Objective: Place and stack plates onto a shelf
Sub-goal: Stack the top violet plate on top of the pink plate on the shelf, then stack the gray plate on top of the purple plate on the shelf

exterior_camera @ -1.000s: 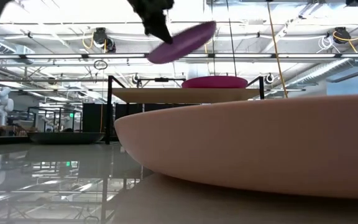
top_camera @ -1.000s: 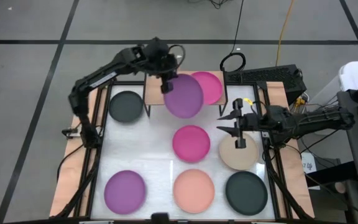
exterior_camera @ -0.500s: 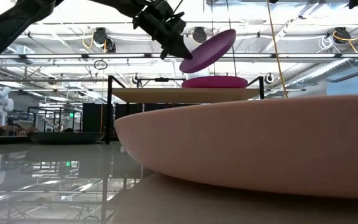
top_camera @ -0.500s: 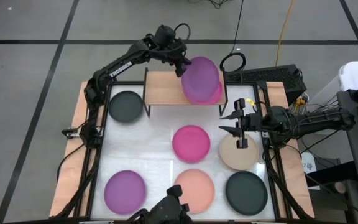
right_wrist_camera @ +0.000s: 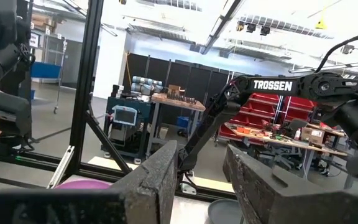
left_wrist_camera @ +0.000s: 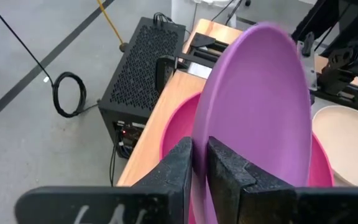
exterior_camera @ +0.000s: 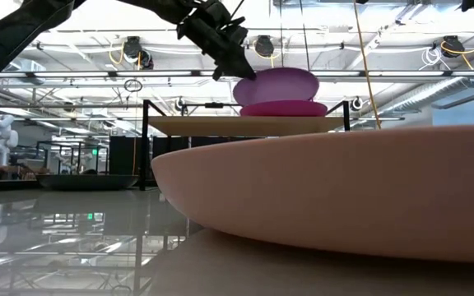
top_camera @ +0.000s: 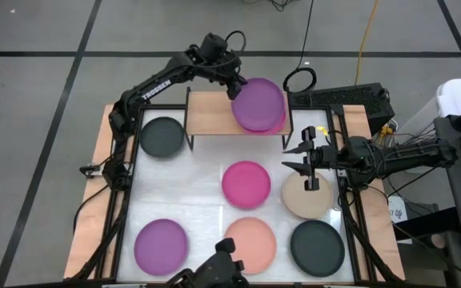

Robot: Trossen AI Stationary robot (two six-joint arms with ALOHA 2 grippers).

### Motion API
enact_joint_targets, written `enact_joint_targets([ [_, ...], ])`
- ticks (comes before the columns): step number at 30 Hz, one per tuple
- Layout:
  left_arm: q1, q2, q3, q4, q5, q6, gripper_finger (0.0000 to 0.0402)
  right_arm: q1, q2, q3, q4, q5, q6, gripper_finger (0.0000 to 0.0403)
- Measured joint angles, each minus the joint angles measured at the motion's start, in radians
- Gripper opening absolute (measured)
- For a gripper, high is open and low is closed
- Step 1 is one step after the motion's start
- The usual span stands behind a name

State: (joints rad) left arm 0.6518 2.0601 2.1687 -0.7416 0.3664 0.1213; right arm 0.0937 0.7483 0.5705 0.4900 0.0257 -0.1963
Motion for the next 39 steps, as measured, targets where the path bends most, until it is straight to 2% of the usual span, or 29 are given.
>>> enact_joint_targets([
  [4, 0.000, 0.000, -0.005, 0.006, 0.000, -0.016, 0.0058, 0.000, 0.000, 0.000, 0.000, 0.000, 0.000, 0.0125],
  [12, -0.018, 0.000, -0.005, 0.043, 0.000, 0.016, 0.0134, 0.000, 0.000, 0.000, -0.001, 0.000, 0.000, 0.0125],
  [16, -0.020, -0.030, -0.006, 0.053, -0.008, 0.036, 0.0152, 0.000, 0.000, 0.000, -0.025, 0.002, 0.000, 0.0125],
  [21, -0.024, -0.158, -0.005, 0.018, -0.003, 0.067, 0.0154, 0.000, 0.000, 0.000, -0.060, 0.003, 0.001, 0.0125],
  [28, -0.100, -0.396, -0.027, -0.185, 0.000, 0.147, 0.0143, 0.000, 0.000, 0.000, -0.084, 0.004, 0.005, 0.0125],
  [32, -0.176, -0.576, -0.198, -0.169, -0.036, 0.141, 0.0116, 0.000, 0.000, 0.000, -0.085, 0.004, 0.040, 0.0125],
  [37, -0.278, -0.849, -0.578, 0.025, -0.105, 0.071, 0.0098, 0.000, 0.007, 0.000, -0.085, 0.016, 0.063, 0.0125],
  [39, -0.327, -0.969, -0.769, 0.134, -0.110, 0.012, 0.0097, 0.005, 0.026, 0.002, -0.100, 0.096, 0.062, 0.0125],
])
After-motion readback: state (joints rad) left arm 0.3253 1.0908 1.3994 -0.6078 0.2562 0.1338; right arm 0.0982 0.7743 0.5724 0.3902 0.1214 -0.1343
